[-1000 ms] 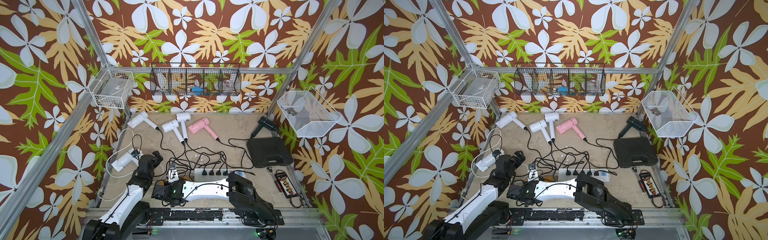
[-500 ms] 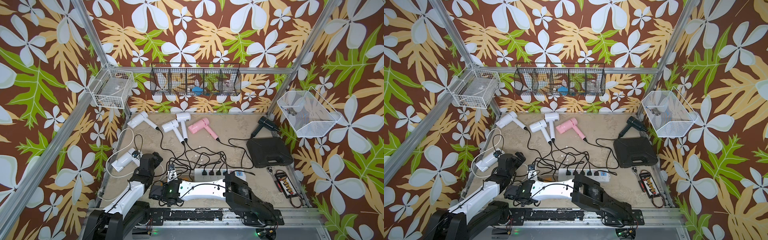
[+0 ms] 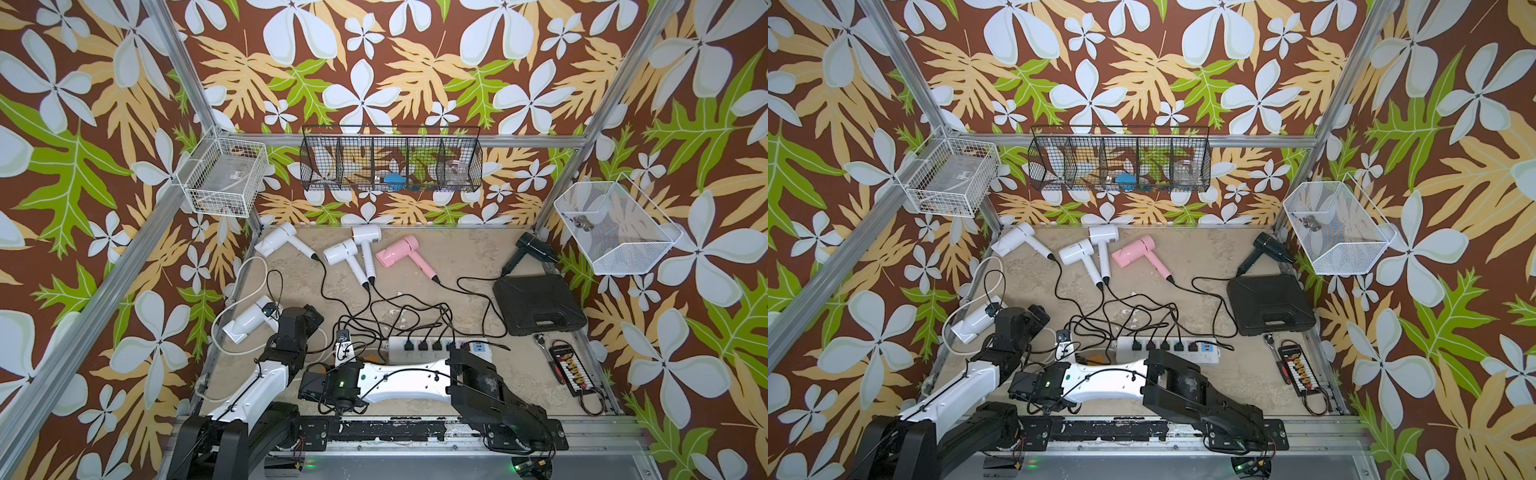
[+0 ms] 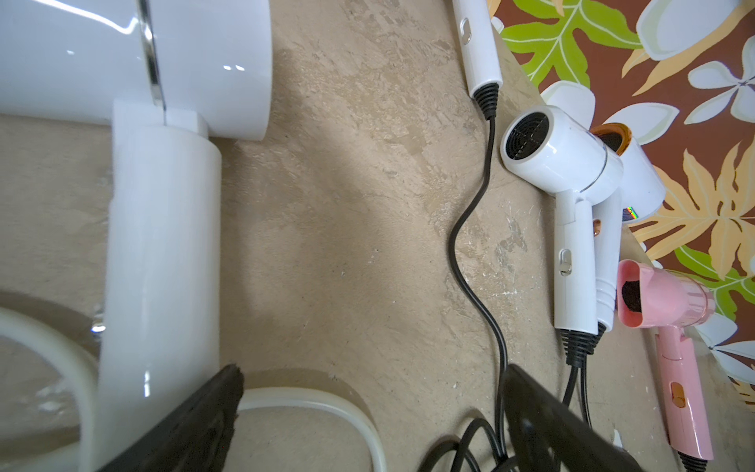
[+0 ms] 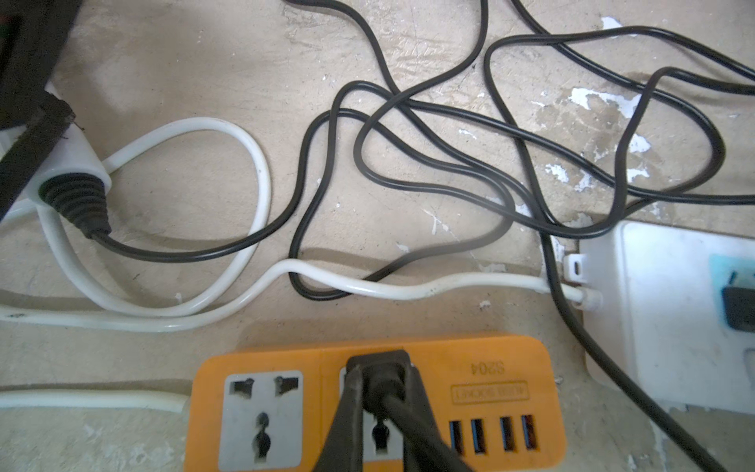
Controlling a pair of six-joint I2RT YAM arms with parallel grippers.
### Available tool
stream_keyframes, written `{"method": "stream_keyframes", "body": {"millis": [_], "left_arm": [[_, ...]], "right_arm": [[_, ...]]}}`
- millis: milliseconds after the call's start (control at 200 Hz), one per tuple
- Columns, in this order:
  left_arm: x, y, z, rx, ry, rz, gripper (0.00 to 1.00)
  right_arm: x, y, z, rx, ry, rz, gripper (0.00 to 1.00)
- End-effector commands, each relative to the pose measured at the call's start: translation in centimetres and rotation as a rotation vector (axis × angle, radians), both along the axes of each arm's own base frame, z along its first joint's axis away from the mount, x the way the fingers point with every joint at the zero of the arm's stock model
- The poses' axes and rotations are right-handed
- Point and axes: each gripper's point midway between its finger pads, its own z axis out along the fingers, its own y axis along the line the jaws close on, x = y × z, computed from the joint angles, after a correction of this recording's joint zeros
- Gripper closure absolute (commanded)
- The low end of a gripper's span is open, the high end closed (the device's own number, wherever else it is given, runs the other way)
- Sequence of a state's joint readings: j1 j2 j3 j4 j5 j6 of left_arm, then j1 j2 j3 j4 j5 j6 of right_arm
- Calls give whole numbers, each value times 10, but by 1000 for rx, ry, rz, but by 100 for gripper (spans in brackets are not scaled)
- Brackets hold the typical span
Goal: Charge the blow dryers
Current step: Insert the plug into the socket.
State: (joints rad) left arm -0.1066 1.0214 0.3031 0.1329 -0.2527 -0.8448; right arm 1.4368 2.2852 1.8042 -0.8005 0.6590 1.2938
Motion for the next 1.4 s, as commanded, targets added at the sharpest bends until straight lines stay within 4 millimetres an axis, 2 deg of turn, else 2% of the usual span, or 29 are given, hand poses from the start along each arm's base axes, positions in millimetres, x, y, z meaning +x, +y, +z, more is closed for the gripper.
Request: {"method": "stream_keyframes", "body": {"millis": [0, 240, 380, 545, 786, 1086, 1261, 1396], "left_arm": [[-1, 0, -1, -8, 3, 1, 0], [-1, 0, -2, -10, 4, 2, 0], [-1, 0, -1, -12, 2, 0, 0], [-2, 1, -2, -11, 6, 2, 0], [-2, 1, -1, -9, 3, 3, 0], [-2, 2, -2, -9, 7, 5, 0], [-2, 1, -2, -10, 6, 4, 0], [-2, 1, -2, -9, 5, 4, 0]], "right_arm": [[-43, -21, -55, -106, 298, 53, 100], [-64, -31, -64, -141, 355, 128, 100], [-79, -29, -68, -165, 393, 192, 100], [-79, -32, -62, -199, 397, 236, 100], [-80, -39, -69, -189, 463, 244, 100], [-109, -40, -74, -214, 564, 357, 100], [-89, -46, -46, -170, 571, 377, 100], [-80, -51, -37, -191, 583, 399, 100]]}}
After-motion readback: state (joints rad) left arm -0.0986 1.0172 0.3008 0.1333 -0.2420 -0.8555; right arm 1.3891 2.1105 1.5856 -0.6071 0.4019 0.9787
